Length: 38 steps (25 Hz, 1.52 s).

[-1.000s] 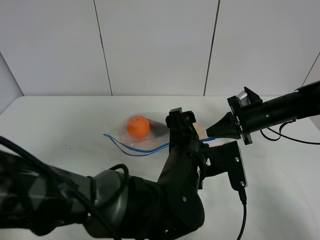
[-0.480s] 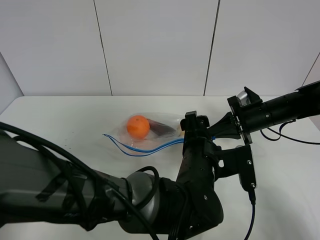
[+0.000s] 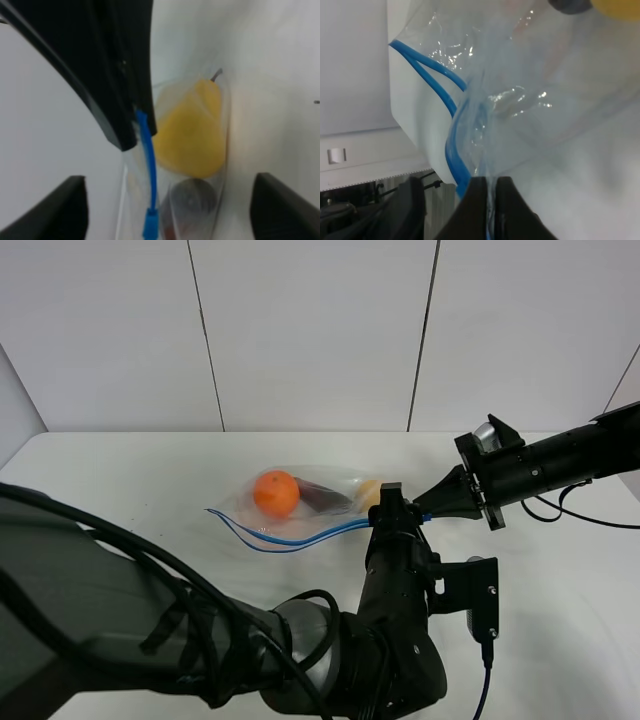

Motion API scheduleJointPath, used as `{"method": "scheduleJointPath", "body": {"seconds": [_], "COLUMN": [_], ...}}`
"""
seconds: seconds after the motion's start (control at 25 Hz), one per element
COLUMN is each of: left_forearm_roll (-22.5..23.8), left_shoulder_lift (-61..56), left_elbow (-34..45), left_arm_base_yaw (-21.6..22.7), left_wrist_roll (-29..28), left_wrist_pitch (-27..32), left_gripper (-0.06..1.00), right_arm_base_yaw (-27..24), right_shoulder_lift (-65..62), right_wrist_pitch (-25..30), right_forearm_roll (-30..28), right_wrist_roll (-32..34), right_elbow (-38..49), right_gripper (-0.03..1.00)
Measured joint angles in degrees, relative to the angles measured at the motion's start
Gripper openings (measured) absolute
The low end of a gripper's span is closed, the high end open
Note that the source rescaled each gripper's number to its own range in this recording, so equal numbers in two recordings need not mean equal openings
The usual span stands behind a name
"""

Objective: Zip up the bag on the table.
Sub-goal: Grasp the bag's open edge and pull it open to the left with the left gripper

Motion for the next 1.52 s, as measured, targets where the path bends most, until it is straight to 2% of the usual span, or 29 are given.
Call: {"method": "scheduleJointPath", "body": {"seconds": [0.2, 0.32, 0.48, 0.64, 1.0, 1.28, 1.52], "left_forearm_roll": [0.0, 0.0, 0.0, 0.0, 0.48, 0.11, 0.11], "left_shoulder_lift": [0.0, 0.0, 0.0, 0.0, 0.0, 0.0, 0.0], "left_elbow": [-0.05, -0.06, -0.06, -0.06, -0.06, -0.06, -0.06], "left_arm_base_yaw": [0.0, 0.0, 0.0, 0.05, 1.83, 2.15, 2.15], "left_wrist_roll": [0.01, 0.07, 0.91, 1.84, 2.64, 2.64, 2.64], "left_wrist_pitch": [0.92, 0.94, 0.72, -0.15, -0.5, -0.13, -0.13], "left_gripper": [0.57, 0.42, 0.18, 0.07, 0.04, 0.21, 0.22], "right_arm_base_yaw": [0.0, 0.0, 0.0, 0.0, 0.0, 0.0, 0.0], "right_shoulder_lift": [0.0, 0.0, 0.0, 0.0, 0.0, 0.0, 0.0], "right_wrist_pitch": [0.0, 0.0, 0.0, 0.0, -0.72, -0.24, -0.17], "right_forearm_roll": [-0.18, -0.24, -0.24, -0.41, 0.19, -0.12, -0.24], "right_wrist_roll": [0.0, 0.0, 0.0, 0.0, 0.0, 0.0, 0.0], "right_elbow": [0.0, 0.0, 0.0, 0.0, -0.01, -0.01, -0.01], "right_gripper": [0.0, 0.0, 0.0, 0.0, 0.0, 0.0, 0.0]}}
